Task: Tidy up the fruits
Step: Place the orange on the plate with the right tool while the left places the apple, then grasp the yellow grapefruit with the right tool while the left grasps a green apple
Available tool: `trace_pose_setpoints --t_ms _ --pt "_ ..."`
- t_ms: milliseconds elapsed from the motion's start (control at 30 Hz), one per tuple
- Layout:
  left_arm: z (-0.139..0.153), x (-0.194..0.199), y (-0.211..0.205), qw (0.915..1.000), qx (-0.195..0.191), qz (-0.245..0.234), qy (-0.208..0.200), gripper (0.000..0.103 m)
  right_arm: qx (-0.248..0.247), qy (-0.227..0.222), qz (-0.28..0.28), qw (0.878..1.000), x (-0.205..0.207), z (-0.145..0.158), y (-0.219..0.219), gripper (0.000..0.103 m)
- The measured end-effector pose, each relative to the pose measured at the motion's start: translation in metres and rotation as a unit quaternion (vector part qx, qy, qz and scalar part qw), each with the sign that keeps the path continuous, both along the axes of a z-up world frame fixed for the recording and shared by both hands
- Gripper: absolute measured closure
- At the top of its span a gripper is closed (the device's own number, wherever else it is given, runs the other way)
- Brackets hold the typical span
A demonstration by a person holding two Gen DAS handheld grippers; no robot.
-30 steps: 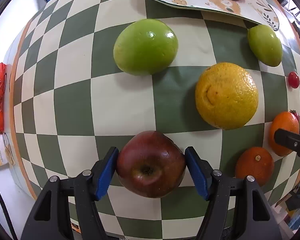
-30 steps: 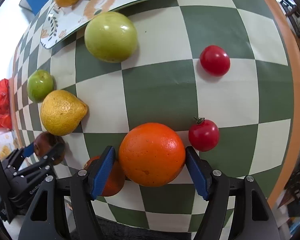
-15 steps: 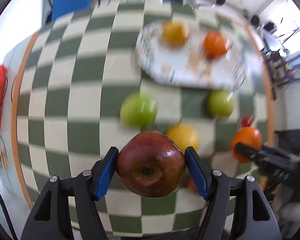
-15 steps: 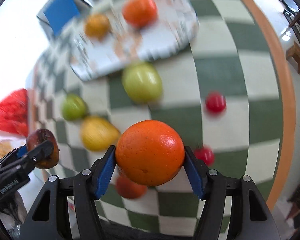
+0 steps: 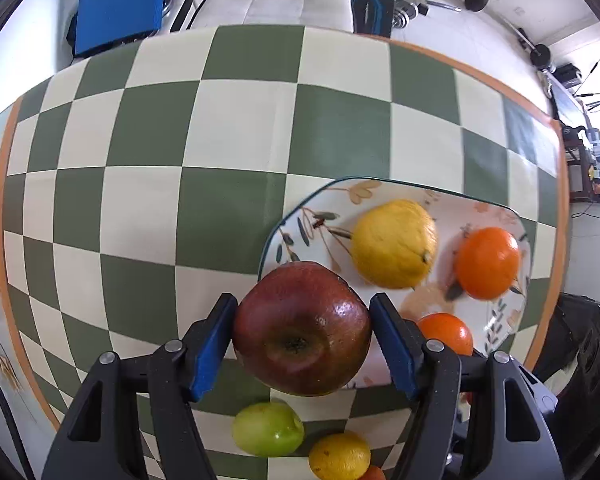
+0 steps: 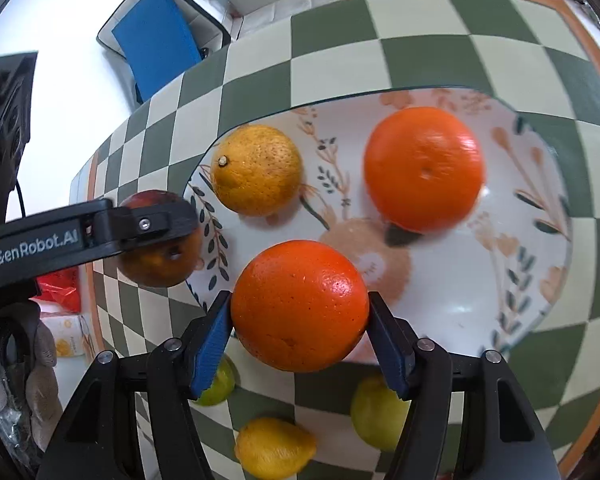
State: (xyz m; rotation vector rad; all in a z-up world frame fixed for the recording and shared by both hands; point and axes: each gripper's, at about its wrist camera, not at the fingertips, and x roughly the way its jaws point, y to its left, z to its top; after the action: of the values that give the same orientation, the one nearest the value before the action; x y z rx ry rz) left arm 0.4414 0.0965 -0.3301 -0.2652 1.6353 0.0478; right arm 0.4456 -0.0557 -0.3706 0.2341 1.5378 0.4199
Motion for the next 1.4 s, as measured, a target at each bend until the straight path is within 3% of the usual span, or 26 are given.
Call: trace_pose_setpoints --t_ms 233,300,333,400,567,733,867,1067,1400 --pt "-0.015 0.004 0.0 0.9997 -0.013 0.004 0.02 0.036 0.013 0.019 0.018 1.0 0.002 -0.022 0.017 0.033" --pt "-0.017 0.005 -0.001 0.9998 -0.011 0.002 0.018 0.035 0.022 0.029 0.025 0.999 0.004 -0.023 0.018 0.024" --pt "-0.016 0.004 -0.001 0.9999 -0.006 0.002 0.015 0.032 0.02 0.033 0.025 0.999 0.005 -0.023 0.019 0.019" --pt "-0.013 0.006 -0.001 1.0 0.002 0.002 0.005 0.011 0.014 0.028 0.027 0.999 0.006 -0.02 0.02 0.014" --pt "0.0 0.003 0.004 0.9997 0.017 0.013 -0.015 0.007 -0.012 0.02 0.021 1.0 0.001 -0.008 0.009 0.008" --pt "0.015 -0.011 0.009 0.9986 0.038 0.018 -0.033 0.006 -0.066 -0.015 0.004 0.998 -0.012 0.02 -0.015 0.008" --pt "0.039 -0.034 0.01 0.9942 0.075 0.016 -0.075 0.007 -0.106 -0.055 -0.004 0.993 -0.027 0.049 -0.029 0.008" --pt "0.074 -0.08 0.004 0.9869 0.104 0.006 -0.123 0.007 -0.124 -0.091 -0.025 0.988 -0.052 0.09 -0.048 0.008" --pt "0.124 -0.142 -0.012 0.9762 0.116 -0.013 -0.182 0.006 -0.152 -0.155 -0.044 0.975 -0.109 0.155 -0.069 0.008"
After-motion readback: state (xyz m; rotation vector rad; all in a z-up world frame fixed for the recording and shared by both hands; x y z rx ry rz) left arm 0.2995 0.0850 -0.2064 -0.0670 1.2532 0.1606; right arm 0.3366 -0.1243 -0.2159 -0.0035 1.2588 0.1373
